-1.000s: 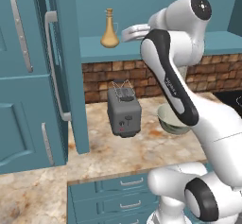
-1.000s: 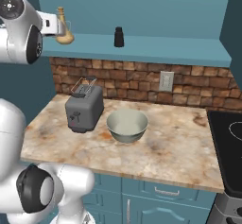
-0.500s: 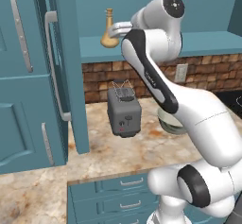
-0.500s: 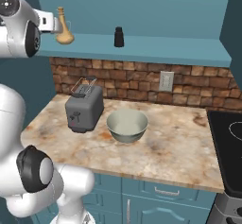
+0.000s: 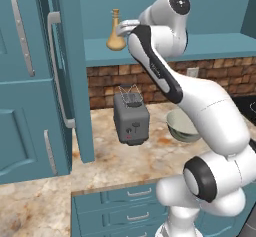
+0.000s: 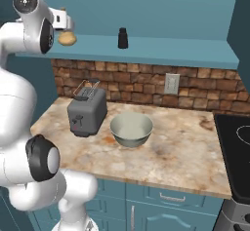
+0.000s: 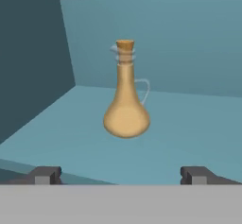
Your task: Retrieve the bottle and the shaker from the cabinet and place them next to the mixing bowl on the counter. Then add garlic from the fridge to the mixing bowl.
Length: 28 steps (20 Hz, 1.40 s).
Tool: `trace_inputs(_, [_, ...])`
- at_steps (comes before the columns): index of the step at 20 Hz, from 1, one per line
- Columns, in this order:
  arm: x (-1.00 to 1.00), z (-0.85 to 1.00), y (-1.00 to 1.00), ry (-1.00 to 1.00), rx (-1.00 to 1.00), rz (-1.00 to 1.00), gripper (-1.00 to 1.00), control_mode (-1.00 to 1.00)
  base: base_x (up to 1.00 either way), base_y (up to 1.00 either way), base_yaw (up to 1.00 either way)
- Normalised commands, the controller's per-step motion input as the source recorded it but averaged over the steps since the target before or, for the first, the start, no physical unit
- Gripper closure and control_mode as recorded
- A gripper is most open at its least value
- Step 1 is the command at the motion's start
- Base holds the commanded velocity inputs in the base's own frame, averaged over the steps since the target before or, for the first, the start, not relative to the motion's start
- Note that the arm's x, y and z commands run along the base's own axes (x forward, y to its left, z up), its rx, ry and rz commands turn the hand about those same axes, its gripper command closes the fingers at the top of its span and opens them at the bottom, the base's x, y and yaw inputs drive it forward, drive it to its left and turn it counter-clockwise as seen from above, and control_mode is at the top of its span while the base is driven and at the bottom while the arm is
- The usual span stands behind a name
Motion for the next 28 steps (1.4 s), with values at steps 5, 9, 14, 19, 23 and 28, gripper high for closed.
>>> trace_inputs(5, [0.45,0.0,0.03,0.0,0.0,0.0,-1.0,-1.0,0.0,0.0,0.0])
trace_inputs(9, [0.38,0.0,0.25,0.0,0.0,-0.05,-1.0,-1.0,0.0,0.0,0.0])
trace_inputs(14, [0.36,0.0,0.34,0.0,0.0,-0.08,-1.0,-1.0,0.0,0.0,0.0])
trace_inputs(19, [0.41,0.0,0.17,0.0,0.0,-0.06,-1.0,-1.0,0.0,0.0,0.0])
trace_inputs(23, [0.42,0.0,0.0,0.0,0.0,-0.02,-1.0,-1.0,0.0,0.0,0.0])
trace_inputs(28, [0.53,-0.04,0.0,0.0,0.0,0.0,-1.0,-1.0,0.0,0.0,0.0])
